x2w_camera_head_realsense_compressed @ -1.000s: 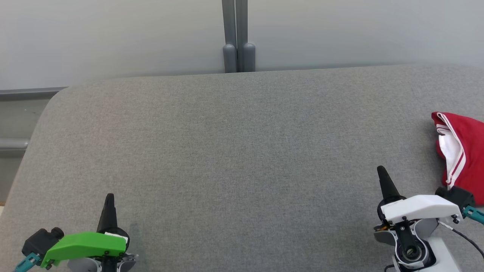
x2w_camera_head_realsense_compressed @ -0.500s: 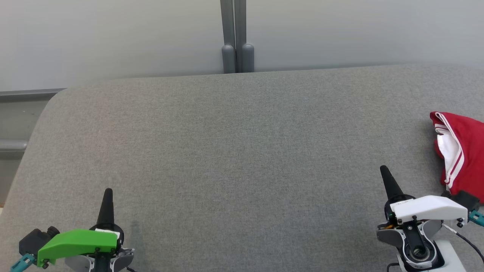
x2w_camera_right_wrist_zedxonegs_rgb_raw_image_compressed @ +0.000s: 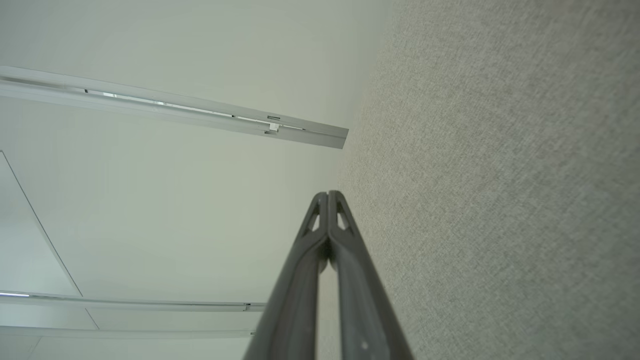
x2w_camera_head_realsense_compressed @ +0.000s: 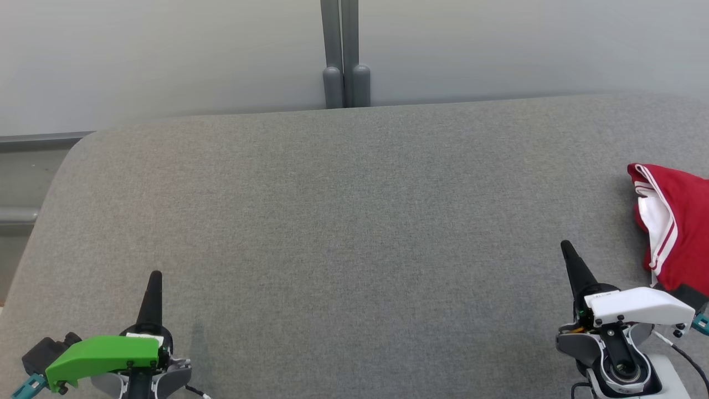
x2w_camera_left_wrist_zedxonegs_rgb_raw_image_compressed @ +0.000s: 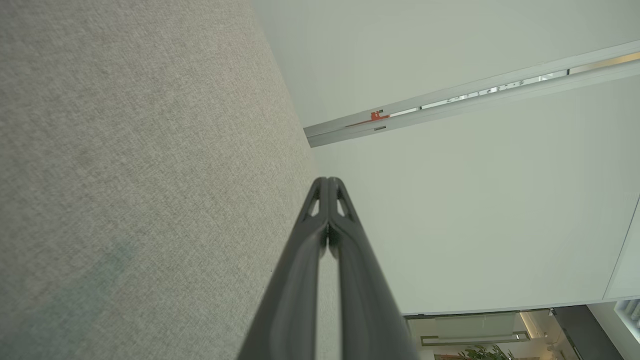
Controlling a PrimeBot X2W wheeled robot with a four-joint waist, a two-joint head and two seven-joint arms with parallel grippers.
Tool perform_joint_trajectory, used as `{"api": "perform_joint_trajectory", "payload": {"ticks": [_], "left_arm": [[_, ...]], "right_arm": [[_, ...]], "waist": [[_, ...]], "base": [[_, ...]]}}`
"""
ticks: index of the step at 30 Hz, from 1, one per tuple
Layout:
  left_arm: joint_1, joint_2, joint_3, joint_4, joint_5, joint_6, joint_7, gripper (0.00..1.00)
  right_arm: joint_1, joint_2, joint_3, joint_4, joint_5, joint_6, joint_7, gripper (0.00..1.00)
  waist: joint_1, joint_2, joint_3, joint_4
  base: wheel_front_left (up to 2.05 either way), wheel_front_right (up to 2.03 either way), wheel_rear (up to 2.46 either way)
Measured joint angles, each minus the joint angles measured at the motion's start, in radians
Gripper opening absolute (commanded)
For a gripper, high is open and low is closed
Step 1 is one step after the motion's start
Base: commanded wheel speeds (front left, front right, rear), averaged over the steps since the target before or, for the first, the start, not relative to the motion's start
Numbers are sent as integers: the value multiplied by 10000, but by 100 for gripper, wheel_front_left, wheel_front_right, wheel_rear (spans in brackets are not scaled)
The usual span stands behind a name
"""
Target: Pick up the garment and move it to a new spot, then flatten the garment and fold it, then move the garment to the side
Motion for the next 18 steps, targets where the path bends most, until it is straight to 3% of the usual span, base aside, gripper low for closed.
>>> {"api": "perform_joint_trajectory", "payload": {"ticks": [18], "left_arm": [[-90, 12, 136, -178, -1406, -104, 387, 0]], "right_arm": [[149, -10, -186, -334, 1381, 0, 380, 0]], "waist": [[0, 1, -27, -54]], "base": [[0, 0, 0]]}}
